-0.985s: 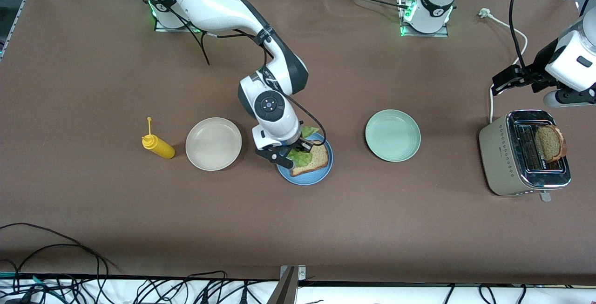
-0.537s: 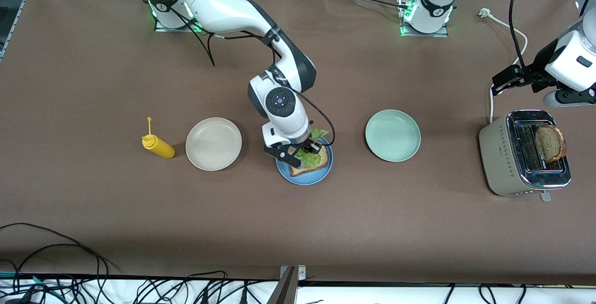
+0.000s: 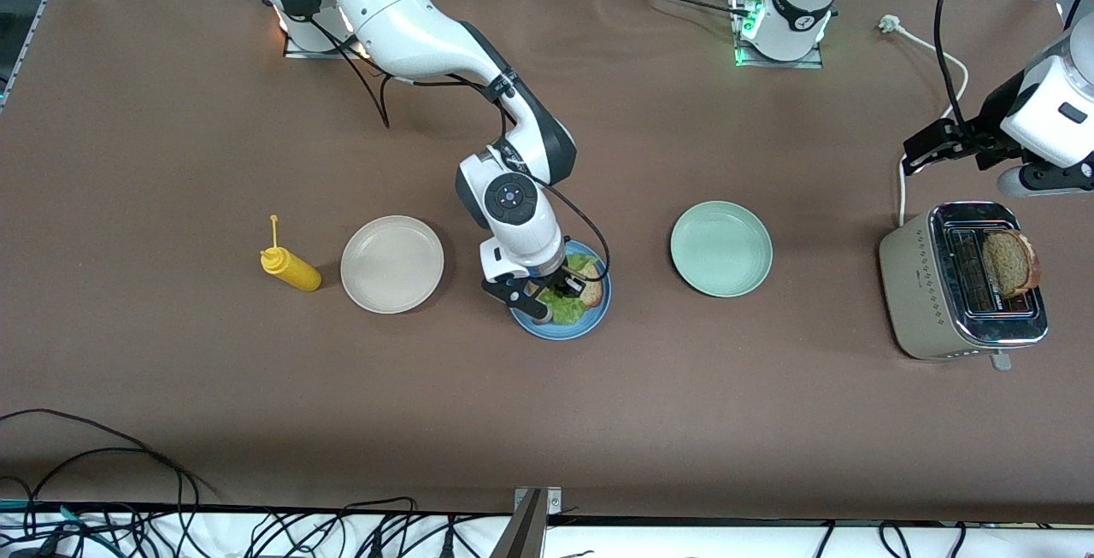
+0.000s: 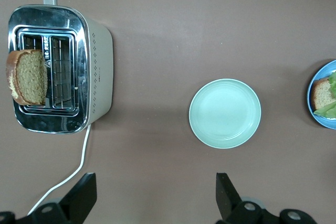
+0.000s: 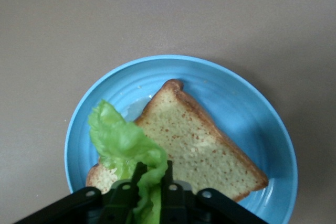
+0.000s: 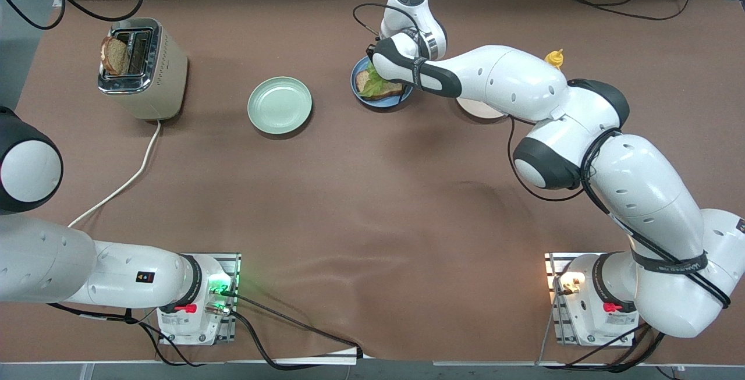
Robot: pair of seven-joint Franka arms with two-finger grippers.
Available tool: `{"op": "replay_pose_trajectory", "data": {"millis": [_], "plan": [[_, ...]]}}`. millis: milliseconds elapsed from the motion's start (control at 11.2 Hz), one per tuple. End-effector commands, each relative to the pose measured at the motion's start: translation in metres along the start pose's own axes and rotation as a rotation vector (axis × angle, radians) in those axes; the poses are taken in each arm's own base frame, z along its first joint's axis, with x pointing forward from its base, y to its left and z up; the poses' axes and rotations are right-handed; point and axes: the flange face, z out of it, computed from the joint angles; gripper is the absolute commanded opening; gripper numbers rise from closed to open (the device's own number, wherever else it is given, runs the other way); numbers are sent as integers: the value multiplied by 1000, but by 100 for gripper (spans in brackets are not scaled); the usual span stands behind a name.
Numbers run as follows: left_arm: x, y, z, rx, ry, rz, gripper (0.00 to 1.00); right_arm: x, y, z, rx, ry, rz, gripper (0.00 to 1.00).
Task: Make sandwich in blue plate with both arms
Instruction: 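Lower the lettuce onto the bread and open the right gripper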
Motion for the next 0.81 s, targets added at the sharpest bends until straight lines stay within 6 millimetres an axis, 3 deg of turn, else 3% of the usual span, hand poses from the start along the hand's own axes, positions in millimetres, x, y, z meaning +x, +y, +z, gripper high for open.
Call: {"op": "replay_pose_trajectory", "data": {"millis": [0,269,716], "plan": [[-7,-1,-3,-17,8,21,100,4,-5,-5,-4,44,-11,100],[-7,-1,-3,-17,8,21,100,8,-4,-14,-25,36,-20,100],[-8,2,-3,-17,8,24,100,14,-11,-66,-22,11,-78,100]]}}
